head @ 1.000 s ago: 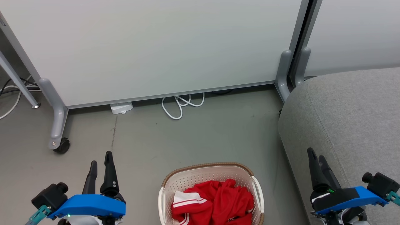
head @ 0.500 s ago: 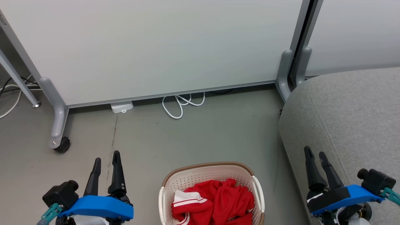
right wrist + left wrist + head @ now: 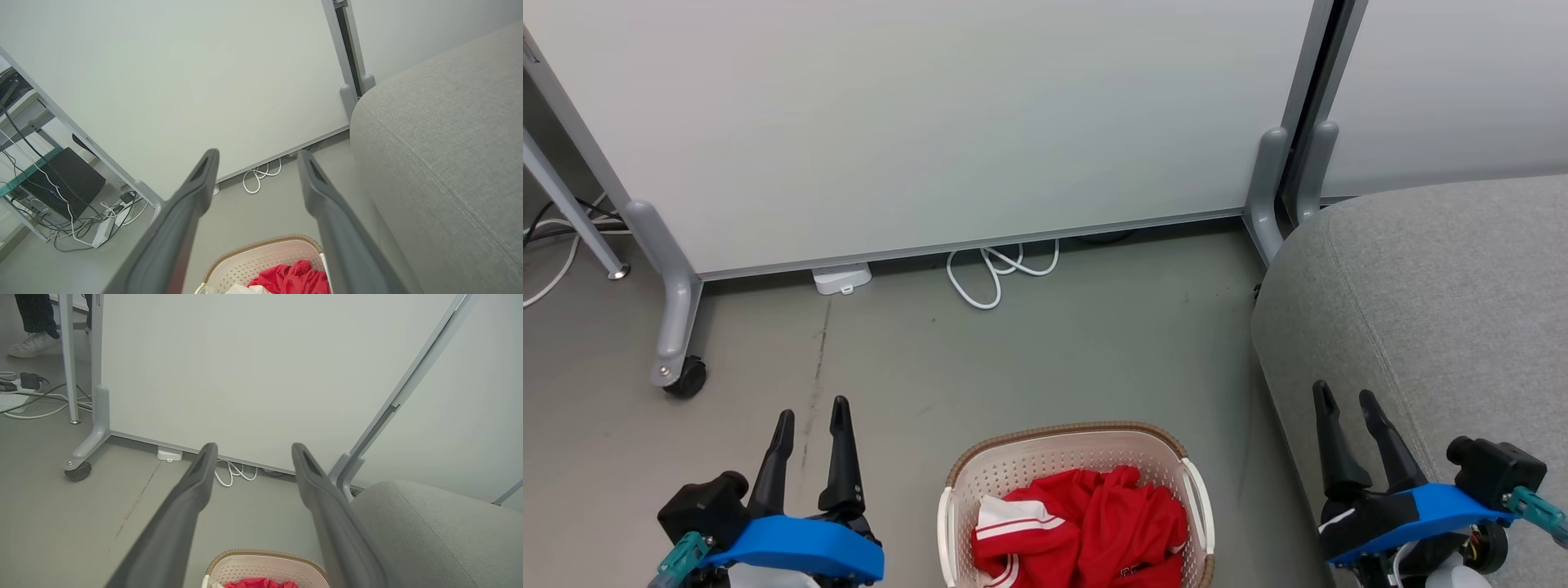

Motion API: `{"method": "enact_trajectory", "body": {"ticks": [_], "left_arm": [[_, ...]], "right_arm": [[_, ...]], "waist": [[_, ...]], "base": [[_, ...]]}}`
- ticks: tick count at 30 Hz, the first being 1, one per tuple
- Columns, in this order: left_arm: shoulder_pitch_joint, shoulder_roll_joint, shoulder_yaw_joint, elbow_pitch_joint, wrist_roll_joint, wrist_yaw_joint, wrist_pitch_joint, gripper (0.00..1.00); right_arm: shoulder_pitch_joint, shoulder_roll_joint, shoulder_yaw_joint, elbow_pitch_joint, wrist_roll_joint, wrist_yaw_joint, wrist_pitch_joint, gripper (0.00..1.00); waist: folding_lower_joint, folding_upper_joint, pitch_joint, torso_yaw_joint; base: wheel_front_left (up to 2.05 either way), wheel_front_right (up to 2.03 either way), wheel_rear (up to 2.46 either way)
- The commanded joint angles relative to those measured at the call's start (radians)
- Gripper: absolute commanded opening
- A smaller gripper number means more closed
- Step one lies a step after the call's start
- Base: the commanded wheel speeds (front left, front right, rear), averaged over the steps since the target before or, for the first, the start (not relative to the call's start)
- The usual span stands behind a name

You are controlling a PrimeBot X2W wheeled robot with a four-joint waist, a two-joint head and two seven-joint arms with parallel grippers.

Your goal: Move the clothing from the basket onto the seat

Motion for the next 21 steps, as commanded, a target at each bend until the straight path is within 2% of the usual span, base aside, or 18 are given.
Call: {"method": "enact_trajectory", "body": {"ticks": [1,21], "left_arm": [[-0.01,0.005,-0.007,-0.003,0.026,-0.005,-0.011,1.0],[-0.005,0.0,-0.025,0.013,0.161,0.0,-0.055,1.0]], "right_arm": [[-0.025,-0.006,0.001,-0.003,-0.031,0.002,-0.012,1.0],[-0.031,-0.006,0.014,0.014,-0.199,0.002,-0.052,1.0]], "waist": [[-0.0001,0.0,0.001,-0.001],[-0.0001,0.0,0.004,0.0]], "base": [[0.0,0.0,0.0],[0.0,0.0,0.0]]}}
